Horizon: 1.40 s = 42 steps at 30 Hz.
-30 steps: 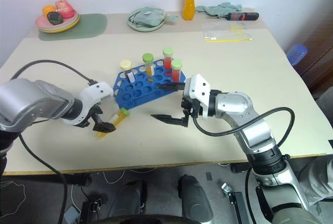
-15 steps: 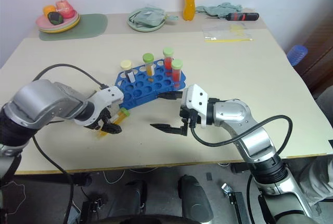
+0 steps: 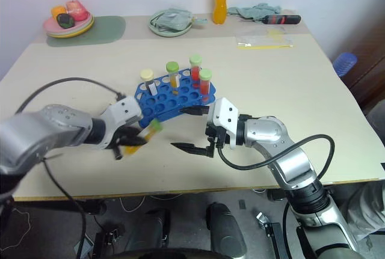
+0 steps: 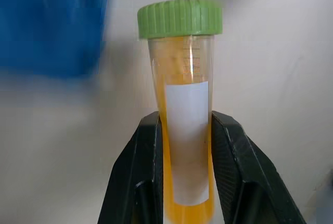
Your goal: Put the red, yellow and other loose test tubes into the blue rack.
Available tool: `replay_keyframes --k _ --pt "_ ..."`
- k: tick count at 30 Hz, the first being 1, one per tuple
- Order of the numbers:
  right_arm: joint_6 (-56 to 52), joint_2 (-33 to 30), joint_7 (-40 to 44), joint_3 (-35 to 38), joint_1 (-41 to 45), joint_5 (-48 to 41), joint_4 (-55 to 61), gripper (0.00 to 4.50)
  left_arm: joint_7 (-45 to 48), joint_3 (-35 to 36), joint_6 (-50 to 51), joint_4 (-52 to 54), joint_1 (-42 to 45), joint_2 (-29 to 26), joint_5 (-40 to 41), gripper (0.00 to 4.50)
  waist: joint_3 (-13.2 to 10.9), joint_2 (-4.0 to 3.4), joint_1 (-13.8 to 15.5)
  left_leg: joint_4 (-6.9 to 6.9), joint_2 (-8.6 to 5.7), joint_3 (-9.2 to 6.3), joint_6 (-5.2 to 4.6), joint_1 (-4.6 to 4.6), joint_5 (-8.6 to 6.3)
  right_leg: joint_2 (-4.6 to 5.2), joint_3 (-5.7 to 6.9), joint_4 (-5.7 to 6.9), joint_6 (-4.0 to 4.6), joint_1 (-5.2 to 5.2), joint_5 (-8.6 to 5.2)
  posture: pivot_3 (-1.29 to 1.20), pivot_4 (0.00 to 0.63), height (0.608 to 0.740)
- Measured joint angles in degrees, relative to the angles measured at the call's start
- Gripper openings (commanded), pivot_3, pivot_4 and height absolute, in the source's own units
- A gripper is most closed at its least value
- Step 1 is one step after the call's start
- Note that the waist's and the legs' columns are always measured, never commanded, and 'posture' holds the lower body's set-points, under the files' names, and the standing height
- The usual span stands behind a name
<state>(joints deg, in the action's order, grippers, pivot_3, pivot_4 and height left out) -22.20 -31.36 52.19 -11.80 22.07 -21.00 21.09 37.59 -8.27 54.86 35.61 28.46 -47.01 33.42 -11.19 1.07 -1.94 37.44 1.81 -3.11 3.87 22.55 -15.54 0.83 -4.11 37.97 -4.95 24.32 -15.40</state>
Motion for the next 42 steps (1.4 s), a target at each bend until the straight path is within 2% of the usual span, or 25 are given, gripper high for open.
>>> replay_keyframes --k 2,5,7,9,13,22,33,42 --pt "-0.7 0.2 -1.5 1.4 -0.8 -0.1 0.0 4.50 -1.1 2.6 -9.4 0.4 -1.4 5.8 -1.6 0.71 0.0 0.04 0.7 0.04 -0.02 0.05 0.02 -0.02 0.01 0.00 -0.02 0.01 0.00 -0.03 0.01 0.00 0.150 0.740" --pt "-1.9 1.2 -3.7 2.0 -2.4 -0.6 0.0 4.50 -7.8 4.6 -15.6 -2.3 -1.1 16.9 -4.1 0.71 0.1 0.01 1.3 0.15 -0.06 0.02 0.00 -0.08 0.00 0.00 -0.02 0.00 -0.03 -0.19 0.01 0.00 0.150 0.740" --pt "-2.6 1.2 -4.7 2.5 -3.7 -0.6 0.0 4.50 -14.5 2.9 -22.0 -6.9 -1.1 23.3 -10.8 0.71 0.1 0.01 1.2 0.27 -0.06 0.02 -0.08 -0.06 -0.05 -0.01 -0.02 0.00 -0.04 -0.23 0.02 0.00 0.150 0.740" --pt "-3.0 1.1 -5.5 3.0 -4.4 -0.6 0.1 4.50 -19.7 0.1 -27.6 -11.6 -1.2 27.6 -17.6 0.71 0.1 0.01 1.2 0.29 -0.06 -0.01 -0.10 -0.06 -0.06 -0.03 -0.02 0.02 -0.04 -0.23 0.02 0.00 0.150 0.740" --pt "-4.0 1.1 -6.8 3.5 -5.2 -0.6 0.6 4.50 -25.8 -4.3 -33.6 -18.5 -1.8 34.7 -25.5 0.71 0.1 0.01 1.0 0.30 -0.04 -0.03 -0.12 -0.07 -0.07 -0.05 -0.02 0.05 -0.04 -0.22 0.02 0.00 0.150 0.740" --pt "-5.3 0.2 -7.6 5.3 -6.6 -0.6 1.6 4.50 -26.5 -5.8 -45.5 -30.1 -1.9 38.1 -32.4 0.71 0.1 0.01 1.1 0.31 -0.05 -0.03 -0.12 -0.07 -0.07 -0.06 -0.01 0.06 -0.04 -0.23 0.02 0.00 0.150 0.740" --pt "-6.0 -0.8 -8.0 6.3 -7.7 -0.6 2.5 4.50 -24.1 -4.3 -47.1 -34.9 -2.9 40.5 -32.1 0.71 0.1 0.01 1.1 0.32 -0.05 -0.03 -0.12 -0.08 -0.07 -0.06 -0.01 0.06 -0.05 -0.24 0.02 0.00 0.150 0.740" --pt "-6.1 -0.9 -8.1 6.4 -7.7 -0.6 2.5 4.50 -23.7 -3.8 -49.5 -40.0 -0.5 42.8 -32.2 0.71 0.1 0.00 1.1 0.32 -0.05 -0.04 -0.12 -0.11 -0.07 -0.07 0.00 0.05 -0.05 -0.29 0.02 0.00 0.150 0.740"
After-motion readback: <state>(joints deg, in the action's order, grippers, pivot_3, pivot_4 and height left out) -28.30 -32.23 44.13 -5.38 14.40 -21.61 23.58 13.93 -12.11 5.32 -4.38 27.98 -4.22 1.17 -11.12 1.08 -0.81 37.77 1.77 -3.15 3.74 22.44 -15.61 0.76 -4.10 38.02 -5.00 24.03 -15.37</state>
